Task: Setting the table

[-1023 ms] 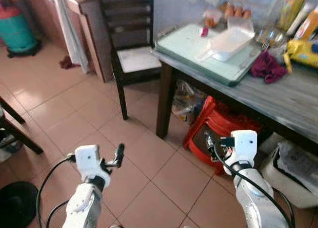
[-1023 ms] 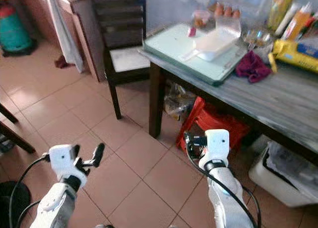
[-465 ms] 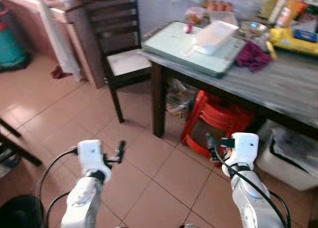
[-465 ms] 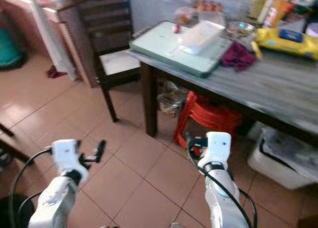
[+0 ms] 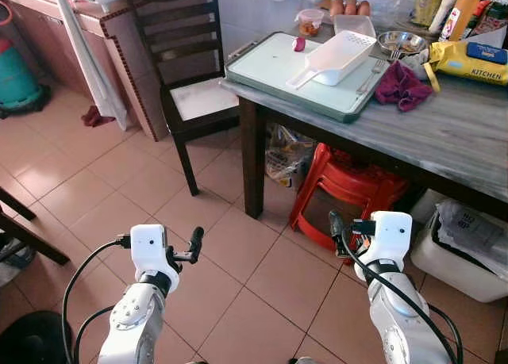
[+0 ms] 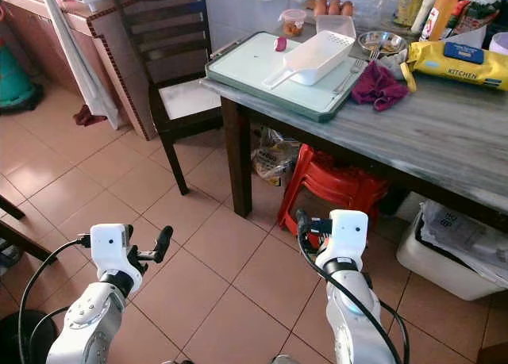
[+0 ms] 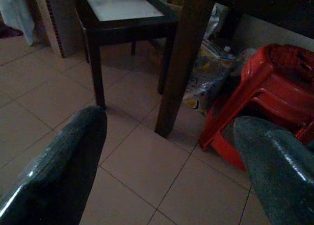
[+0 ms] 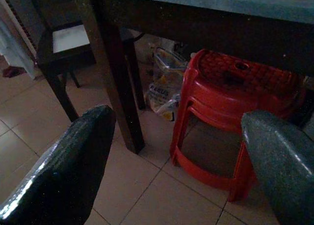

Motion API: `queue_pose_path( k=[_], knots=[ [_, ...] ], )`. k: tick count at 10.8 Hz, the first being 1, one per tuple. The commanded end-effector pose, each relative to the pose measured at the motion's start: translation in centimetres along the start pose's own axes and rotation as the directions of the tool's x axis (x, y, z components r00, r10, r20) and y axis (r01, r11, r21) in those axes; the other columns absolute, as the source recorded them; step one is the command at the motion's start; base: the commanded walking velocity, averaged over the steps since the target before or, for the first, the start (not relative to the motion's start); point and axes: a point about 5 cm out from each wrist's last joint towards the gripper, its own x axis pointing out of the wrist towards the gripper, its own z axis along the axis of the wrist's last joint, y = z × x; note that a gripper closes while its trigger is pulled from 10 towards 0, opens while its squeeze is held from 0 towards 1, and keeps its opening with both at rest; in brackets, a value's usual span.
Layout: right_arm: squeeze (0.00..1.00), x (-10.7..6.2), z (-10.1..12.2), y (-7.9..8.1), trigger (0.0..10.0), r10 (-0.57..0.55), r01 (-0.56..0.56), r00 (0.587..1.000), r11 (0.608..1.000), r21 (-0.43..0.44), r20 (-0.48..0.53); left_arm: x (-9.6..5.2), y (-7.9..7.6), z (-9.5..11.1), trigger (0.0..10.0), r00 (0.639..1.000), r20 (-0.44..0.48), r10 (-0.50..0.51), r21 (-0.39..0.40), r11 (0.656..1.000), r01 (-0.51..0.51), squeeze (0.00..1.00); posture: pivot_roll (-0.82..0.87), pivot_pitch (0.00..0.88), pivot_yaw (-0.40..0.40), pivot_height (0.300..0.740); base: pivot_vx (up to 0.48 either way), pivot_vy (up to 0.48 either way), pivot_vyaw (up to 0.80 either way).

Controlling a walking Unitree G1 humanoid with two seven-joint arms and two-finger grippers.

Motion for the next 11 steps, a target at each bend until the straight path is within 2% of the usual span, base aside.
queue_pose_path(
  k=[1,8,11],
  knots=[
    [0.0,-0.02,0.07,0.1,10.0,0.01,-0.01,1.0,1.0,-0.003,0.002,-0.21,0.22,-0.1,10.0,1.0,-0.01,0.02,0.011,1.0,-0.02,0.0,-0.11,0.138,0.043,0.74,-0.27,0.0,0.0],
    [0.0,0.41,0.35,-0.21,10.0,0.003,-0.003,1.0,1.0,-0.011,0.007,-0.41,0.52,-0.15,10.0,0.999,-0.015,0.043,0.009,0.999,-0.043,0.0,-0.1,0.146,0.039,0.74,-0.31,0.0,0.0],
    [0.0,0.51,0.56,-0.82,10.0,-0.049,0.049,0.999,0.999,-0.02,0.019,-0.4,0.51,0.53,10.0,1.0,0.017,-0.012,0.01,1.0,0.012,0.0,-0.1,0.15,0.051,0.74,0.0,0.0,0.0]
  ],
)
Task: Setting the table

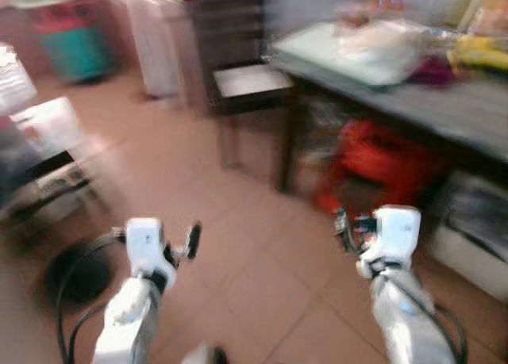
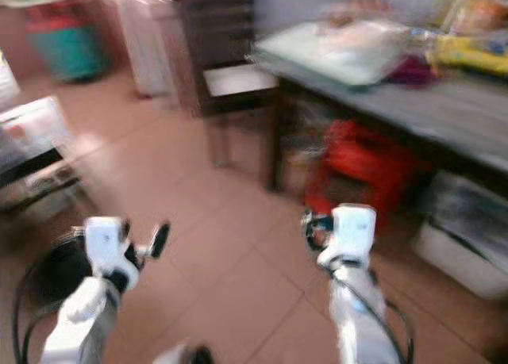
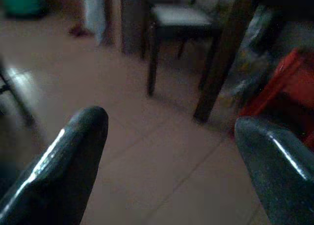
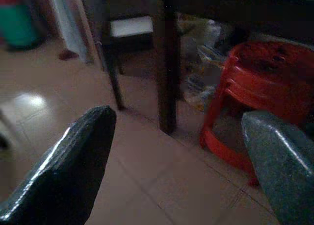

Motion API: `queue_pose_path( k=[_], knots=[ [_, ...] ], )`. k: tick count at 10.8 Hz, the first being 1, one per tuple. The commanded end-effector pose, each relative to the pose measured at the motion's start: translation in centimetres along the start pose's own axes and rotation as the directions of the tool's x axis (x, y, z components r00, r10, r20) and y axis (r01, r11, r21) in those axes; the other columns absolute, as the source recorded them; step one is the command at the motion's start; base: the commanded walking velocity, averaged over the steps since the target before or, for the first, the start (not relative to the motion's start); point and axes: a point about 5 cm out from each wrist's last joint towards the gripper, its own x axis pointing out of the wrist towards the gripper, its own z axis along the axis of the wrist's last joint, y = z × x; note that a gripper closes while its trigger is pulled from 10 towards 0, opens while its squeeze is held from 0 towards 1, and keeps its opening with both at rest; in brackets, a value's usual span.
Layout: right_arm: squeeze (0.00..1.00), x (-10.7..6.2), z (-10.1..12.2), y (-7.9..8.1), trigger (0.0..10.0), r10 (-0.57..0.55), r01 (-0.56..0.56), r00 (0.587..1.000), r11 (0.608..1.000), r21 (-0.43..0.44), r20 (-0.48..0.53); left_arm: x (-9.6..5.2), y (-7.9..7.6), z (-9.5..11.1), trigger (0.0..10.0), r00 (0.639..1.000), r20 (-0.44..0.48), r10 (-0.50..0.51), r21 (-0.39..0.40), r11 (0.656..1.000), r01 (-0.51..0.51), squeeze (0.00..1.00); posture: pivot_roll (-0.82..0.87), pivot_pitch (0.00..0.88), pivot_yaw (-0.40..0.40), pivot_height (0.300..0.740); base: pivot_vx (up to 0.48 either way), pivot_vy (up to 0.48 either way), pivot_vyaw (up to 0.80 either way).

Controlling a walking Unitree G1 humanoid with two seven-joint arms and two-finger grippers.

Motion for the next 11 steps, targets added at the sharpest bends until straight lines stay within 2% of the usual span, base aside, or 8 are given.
queue_pose_path(
  k=[1,3,7,9,10,11],
  knots=[
    [0.0,-0.4,-0.6,-0.2,10.0,-0.025,0.025,0.999,1.0,0.005,-0.021,0.2,0.0,0.4,10.0,1.0,0.008,-0.029,-0.012,1.0,0.029,0.0,-0.1,0.155,0.052,0.74,0.0,0.0,0.0],
    [0.0,-0.3,-0.6,-0.2,10.0,-0.028,0.028,0.999,1.0,0.005,-0.024,0.4,-0.1,0.8,10.0,0.999,0.031,-0.03,0.004,1.0,0.029,0.0,-0.1,0.157,0.053,0.74,0.0,0.0,0.0],
    [0.0,-0.5,-0.5,0.1,10.0,-0.035,0.035,0.999,0.999,0.008,-0.015,0.6,-0.3,1.4,10.0,0.997,0.042,-0.061,0.004,0.998,0.061,0.0,-0.1,0.174,0.067,0.74,0.0,0.0,-0.8],
    [0.0,-0.3,0.2,0.1,10.0,-0.03,0.03,0.999,1.0,-0.01,0.017,0.7,-0.3,1.7,10.0,0.996,0.057,-0.069,0.0,0.998,0.069,0.0,-0.1,0.171,0.069,0.74,0.0,0.0,-0.8],
    [0.0,-0.3,1.5,0.2,10.0,-0.019,0.02,0.997,1.0,-0.024,0.074,0.8,-0.9,3.0,10.0,0.988,0.128,-0.085,-0.002,0.996,0.086,0.0,-0.1,0.168,0.067,0.74,0.0,0.0,-0.76],
    [0.0,-0.4,2.0,0.2,10.0,-0.013,0.015,0.995,1.0,-0.025,0.096,0.9,-1.2,3.7,10.0,0.983,0.158,-0.091,0.012,0.996,0.091,0.0,-0.1,0.166,0.067,0.74,0.0,0.0,-0.64]
  ],
)
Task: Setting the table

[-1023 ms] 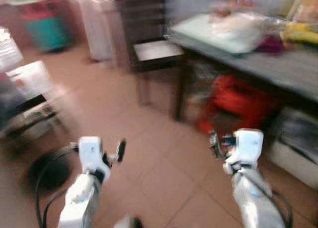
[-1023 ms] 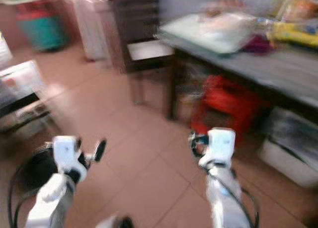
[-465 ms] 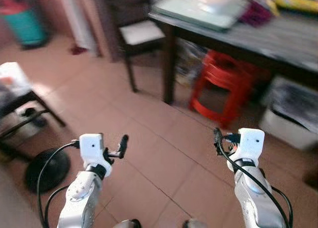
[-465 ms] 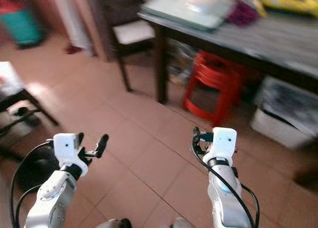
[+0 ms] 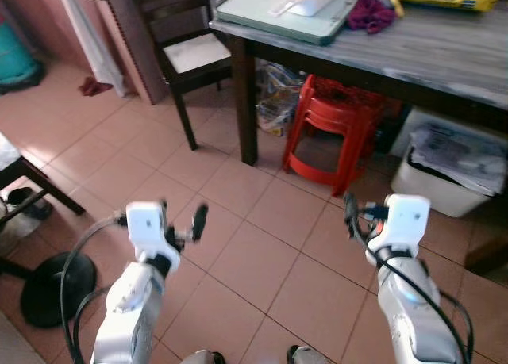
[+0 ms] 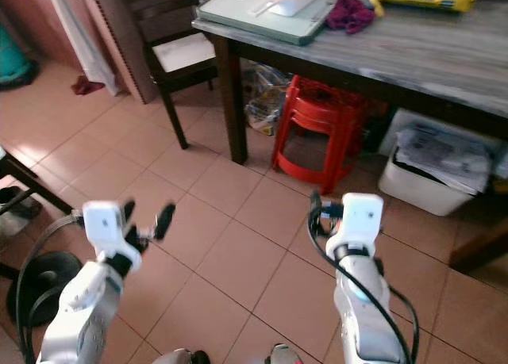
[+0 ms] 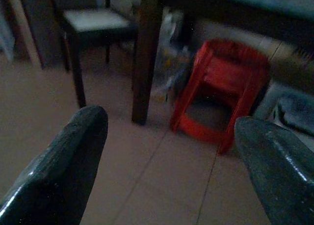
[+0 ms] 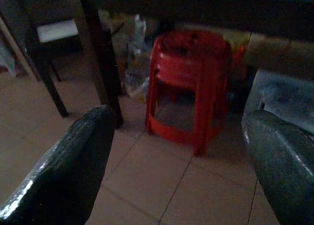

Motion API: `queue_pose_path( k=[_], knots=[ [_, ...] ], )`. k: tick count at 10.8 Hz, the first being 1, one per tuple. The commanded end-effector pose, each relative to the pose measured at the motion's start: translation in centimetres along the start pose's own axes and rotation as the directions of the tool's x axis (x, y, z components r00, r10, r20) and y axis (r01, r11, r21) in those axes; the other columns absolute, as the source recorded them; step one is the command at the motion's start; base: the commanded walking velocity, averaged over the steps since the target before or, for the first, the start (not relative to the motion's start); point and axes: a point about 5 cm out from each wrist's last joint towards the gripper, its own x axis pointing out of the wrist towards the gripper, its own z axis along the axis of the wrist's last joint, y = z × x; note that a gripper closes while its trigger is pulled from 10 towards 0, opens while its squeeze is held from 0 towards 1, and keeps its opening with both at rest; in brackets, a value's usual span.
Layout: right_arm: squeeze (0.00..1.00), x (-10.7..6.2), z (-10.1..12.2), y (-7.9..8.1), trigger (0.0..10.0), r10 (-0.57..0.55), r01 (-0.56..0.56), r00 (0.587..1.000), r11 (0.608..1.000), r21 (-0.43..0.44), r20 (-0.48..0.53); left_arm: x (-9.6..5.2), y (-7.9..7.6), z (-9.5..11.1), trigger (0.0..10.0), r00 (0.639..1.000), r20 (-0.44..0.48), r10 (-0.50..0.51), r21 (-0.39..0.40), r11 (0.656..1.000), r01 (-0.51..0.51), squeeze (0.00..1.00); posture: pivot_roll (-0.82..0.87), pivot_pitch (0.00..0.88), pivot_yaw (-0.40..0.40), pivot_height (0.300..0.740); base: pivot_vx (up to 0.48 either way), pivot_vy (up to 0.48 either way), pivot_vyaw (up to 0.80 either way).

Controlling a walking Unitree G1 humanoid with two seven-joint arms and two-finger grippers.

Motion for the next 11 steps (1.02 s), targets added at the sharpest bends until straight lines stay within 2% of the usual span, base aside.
queue_pose_path(
  k=[1,4,7,8,11],
  knots=[
    [0.0,-0.2,0.7,0.3,10.0,0.016,-0.016,0.999,1.0,-0.004,0.033,-0.2,0.2,0.6,10.0,1.0,0.023,0.01,0.021,1.0,-0.01,0.0,-0.1,0.162,0.066,0.74,0.0,0.0,0.0],
    [0.0,-1.0,1.1,0.5,10.0,0.016,-0.015,0.998,1.0,-0.015,0.067,-1.4,0.8,0.4,10.0,0.999,0.011,0.039,0.076,0.996,-0.04,0.0,-0.09,0.159,0.074,0.74,0.0,0.0,0.0],
    [0.0,-1.6,0.3,1.5,10.0,0.051,-0.049,0.998,0.998,-0.037,0.035,-1.0,0.2,0.3,10.0,1.0,0.008,0.019,0.081,0.997,-0.02,0.0,-0.09,0.163,0.078,0.74,0.0,0.0,-0.8],
    [0.0,-1.4,0.5,1.4,10.0,0.047,-0.045,0.998,0.998,-0.042,0.041,-1.0,0.2,0.3,10.0,1.0,0.009,0.024,0.045,0.999,-0.024,0.0,-0.09,0.163,0.078,0.74,0.0,0.0,-0.8],
    [0.0,-1.2,0.8,1.0,10.0,0.04,-0.037,0.998,0.998,-0.057,0.049,-0.9,0.0,0.2,10.0,1.0,0.003,0.009,0.067,0.998,-0.009,0.0,-0.1,0.17,0.078,0.74,0.0,0.0,-0.8]
  ],
)
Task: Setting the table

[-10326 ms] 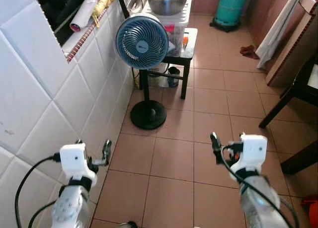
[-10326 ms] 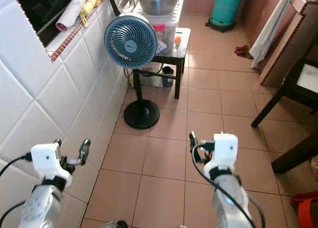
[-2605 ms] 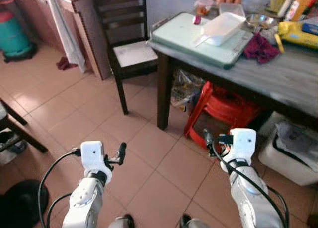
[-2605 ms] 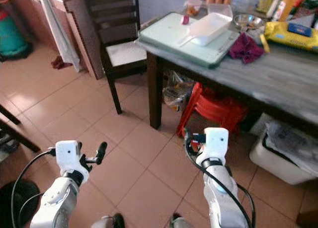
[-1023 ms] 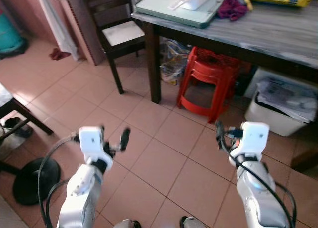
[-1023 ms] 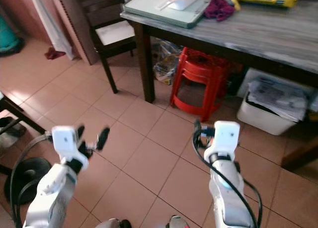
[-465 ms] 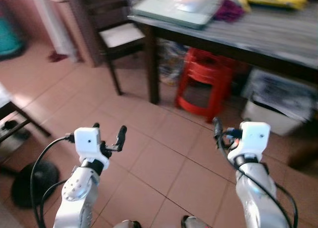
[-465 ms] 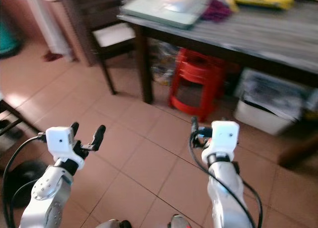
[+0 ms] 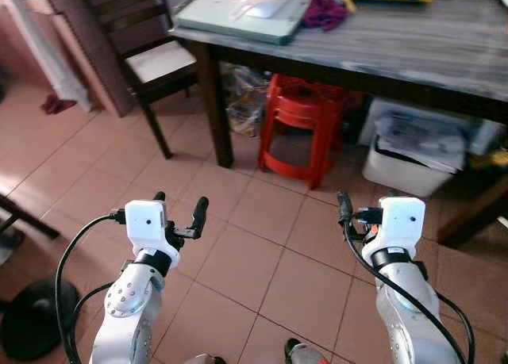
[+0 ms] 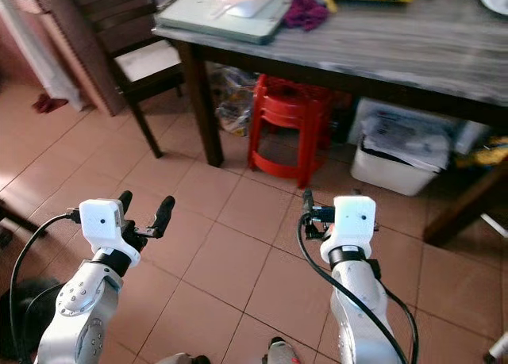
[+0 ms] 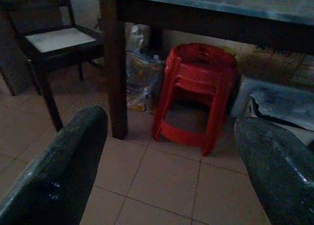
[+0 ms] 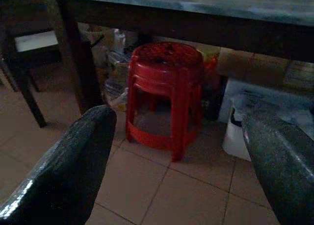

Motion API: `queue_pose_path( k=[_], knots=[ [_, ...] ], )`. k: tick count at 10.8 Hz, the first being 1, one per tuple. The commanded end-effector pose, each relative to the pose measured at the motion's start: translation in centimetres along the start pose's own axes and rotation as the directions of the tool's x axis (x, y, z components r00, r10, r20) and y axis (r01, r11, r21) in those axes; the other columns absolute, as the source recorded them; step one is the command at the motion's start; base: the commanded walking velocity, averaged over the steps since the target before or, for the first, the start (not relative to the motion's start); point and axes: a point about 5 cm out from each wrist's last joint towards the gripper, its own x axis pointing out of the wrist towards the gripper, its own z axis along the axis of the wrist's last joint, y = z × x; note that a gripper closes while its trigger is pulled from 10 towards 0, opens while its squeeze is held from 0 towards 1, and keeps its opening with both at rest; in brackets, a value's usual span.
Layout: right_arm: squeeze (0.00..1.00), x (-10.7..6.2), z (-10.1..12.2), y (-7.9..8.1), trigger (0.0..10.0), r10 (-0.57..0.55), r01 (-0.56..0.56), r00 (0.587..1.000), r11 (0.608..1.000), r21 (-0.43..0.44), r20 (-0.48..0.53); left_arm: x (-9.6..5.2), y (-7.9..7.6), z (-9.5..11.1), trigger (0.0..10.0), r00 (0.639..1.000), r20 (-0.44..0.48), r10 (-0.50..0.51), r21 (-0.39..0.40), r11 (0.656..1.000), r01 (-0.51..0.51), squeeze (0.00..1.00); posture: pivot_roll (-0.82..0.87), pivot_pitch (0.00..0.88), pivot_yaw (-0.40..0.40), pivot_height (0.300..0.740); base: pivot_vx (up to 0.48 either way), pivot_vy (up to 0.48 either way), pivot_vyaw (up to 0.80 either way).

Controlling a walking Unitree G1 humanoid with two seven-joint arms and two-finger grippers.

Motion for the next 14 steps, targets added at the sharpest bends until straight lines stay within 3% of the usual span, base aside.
queue_pose_path(
  k=[1,3,5,10,12,14],
  knots=[
    [0.0,0.1,0.5,-0.1,10.0,-0.005,0.005,1.0,1.0,-0.003,0.018,-0.1,0.2,-0.1,10.0,1.0,-0.011,0.005,0.01,1.0,-0.005,0.0,-0.1,0.179,0.079,0.74,0.0,0.0,-0.8],
    [0.0,0.0,1.0,-0.1,10.0,-0.001,0.001,0.999,1.0,-0.011,0.04,-0.1,0.0,0.2,10.0,1.0,0.001,-0.003,-0.017,1.0,0.003,0.0,-0.1,0.188,0.08,0.74,0.0,0.0,-0.7],
    [0.0,-0.1,1.2,0.0,10.0,0.005,-0.005,0.999,1.0,-0.007,0.046,0.1,-0.1,0.5,10.0,1.0,0.008,-0.013,-0.034,0.999,0.013,0.0,-0.11,0.195,0.072,0.74,0.0,0.0,0.0],
    [0.0,-0.5,1.4,-1.3,10.0,0.052,-0.052,0.999,0.996,-0.074,0.004,-0.4,-1.7,-1.4,10.0,0.999,-0.029,0.018,-0.1,0.995,-0.021,0.0,-0.16,0.207,-0.041,0.74,0.0,0.0,0.0],
    [0.0,0.2,1.4,-1.7,10.0,0.043,-0.045,0.999,0.996,-0.071,-0.028,0.1,-2.0,-1.4,10.0,1.0,-0.014,0.005,-0.078,0.997,-0.006,0.0,-0.16,0.202,-0.106,0.74,0.0,0.0,0.0],
    [0.0,0.7,0.9,-1.3,10.0,0.078,-0.081,0.996,0.994,-0.078,-0.039,0.5,-1.3,-1.3,10.0,0.999,-0.009,0.037,-0.078,0.996,-0.038,0.0,-0.15,0.191,-0.087,0.74,0.0,0.0,0.0]
  ],
)
